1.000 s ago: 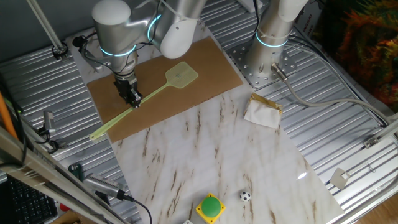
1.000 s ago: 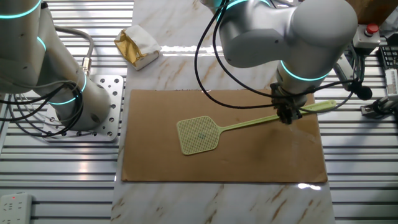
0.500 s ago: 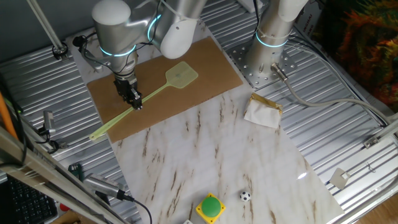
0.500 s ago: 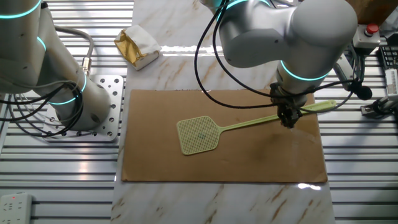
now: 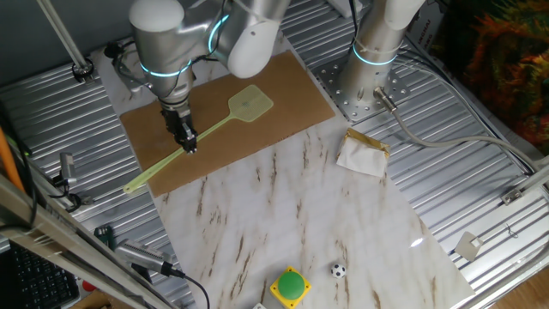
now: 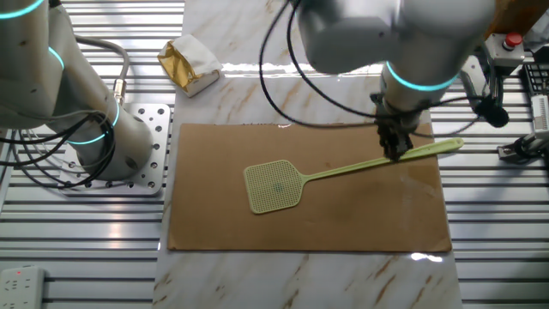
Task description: Swat with a flyswatter
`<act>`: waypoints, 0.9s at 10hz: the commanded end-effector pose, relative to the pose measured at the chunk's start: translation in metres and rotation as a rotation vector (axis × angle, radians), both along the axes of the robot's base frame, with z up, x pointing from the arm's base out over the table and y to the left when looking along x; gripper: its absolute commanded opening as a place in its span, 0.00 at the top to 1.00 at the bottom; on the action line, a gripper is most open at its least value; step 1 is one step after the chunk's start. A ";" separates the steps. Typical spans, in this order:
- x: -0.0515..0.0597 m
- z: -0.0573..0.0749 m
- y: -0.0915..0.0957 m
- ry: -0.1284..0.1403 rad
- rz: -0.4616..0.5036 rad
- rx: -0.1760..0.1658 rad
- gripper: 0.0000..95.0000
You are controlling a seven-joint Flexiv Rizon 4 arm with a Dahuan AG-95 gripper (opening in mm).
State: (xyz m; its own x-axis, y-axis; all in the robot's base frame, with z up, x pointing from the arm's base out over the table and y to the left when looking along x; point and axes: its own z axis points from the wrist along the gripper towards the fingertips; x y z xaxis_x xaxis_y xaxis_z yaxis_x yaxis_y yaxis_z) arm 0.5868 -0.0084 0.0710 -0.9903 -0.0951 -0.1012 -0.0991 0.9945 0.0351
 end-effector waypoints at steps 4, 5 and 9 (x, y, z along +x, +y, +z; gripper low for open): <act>-0.012 0.014 0.041 0.030 -0.355 0.027 0.60; -0.017 0.010 0.046 0.024 -0.355 0.029 0.60; -0.037 -0.006 0.077 0.024 -0.349 0.026 0.60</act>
State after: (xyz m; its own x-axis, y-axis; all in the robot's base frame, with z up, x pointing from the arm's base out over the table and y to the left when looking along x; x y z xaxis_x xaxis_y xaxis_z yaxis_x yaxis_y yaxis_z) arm 0.5493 0.0694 0.0637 -0.9560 0.2805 -0.0860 0.2768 0.9595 0.0522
